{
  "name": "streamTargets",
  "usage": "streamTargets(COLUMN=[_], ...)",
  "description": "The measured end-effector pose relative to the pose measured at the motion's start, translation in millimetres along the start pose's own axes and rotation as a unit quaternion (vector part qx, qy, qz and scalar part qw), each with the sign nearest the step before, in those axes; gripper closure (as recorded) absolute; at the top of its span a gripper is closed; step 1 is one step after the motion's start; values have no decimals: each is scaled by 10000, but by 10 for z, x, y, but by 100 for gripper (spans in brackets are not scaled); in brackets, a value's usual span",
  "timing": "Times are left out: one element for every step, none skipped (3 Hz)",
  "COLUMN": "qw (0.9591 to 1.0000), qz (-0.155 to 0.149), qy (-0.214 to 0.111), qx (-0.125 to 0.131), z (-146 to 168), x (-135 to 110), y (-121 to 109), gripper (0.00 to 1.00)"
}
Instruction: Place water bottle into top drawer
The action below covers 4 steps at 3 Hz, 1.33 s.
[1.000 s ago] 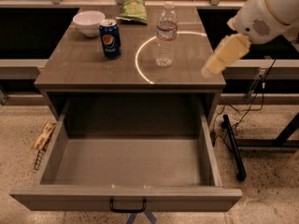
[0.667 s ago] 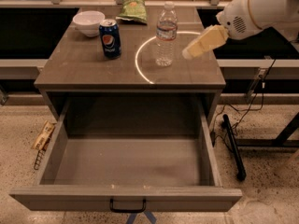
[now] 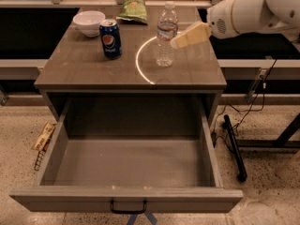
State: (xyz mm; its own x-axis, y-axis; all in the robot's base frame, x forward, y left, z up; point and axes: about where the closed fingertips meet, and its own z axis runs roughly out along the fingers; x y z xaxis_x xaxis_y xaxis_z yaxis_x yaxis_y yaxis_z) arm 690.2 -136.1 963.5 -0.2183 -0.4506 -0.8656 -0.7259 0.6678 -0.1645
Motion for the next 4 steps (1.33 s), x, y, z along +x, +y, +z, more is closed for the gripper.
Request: streamTargets(qw=[10000,9983,9963,9942], qz=[-11,147,266,237], qy=[-29,-345,-561,-796], qx=[1,-449,-601,-676], z=[12,267,458,675], x=[-34,-62,-75,-134], y=[-7,191,262,263], gripper=[0,0,0,18])
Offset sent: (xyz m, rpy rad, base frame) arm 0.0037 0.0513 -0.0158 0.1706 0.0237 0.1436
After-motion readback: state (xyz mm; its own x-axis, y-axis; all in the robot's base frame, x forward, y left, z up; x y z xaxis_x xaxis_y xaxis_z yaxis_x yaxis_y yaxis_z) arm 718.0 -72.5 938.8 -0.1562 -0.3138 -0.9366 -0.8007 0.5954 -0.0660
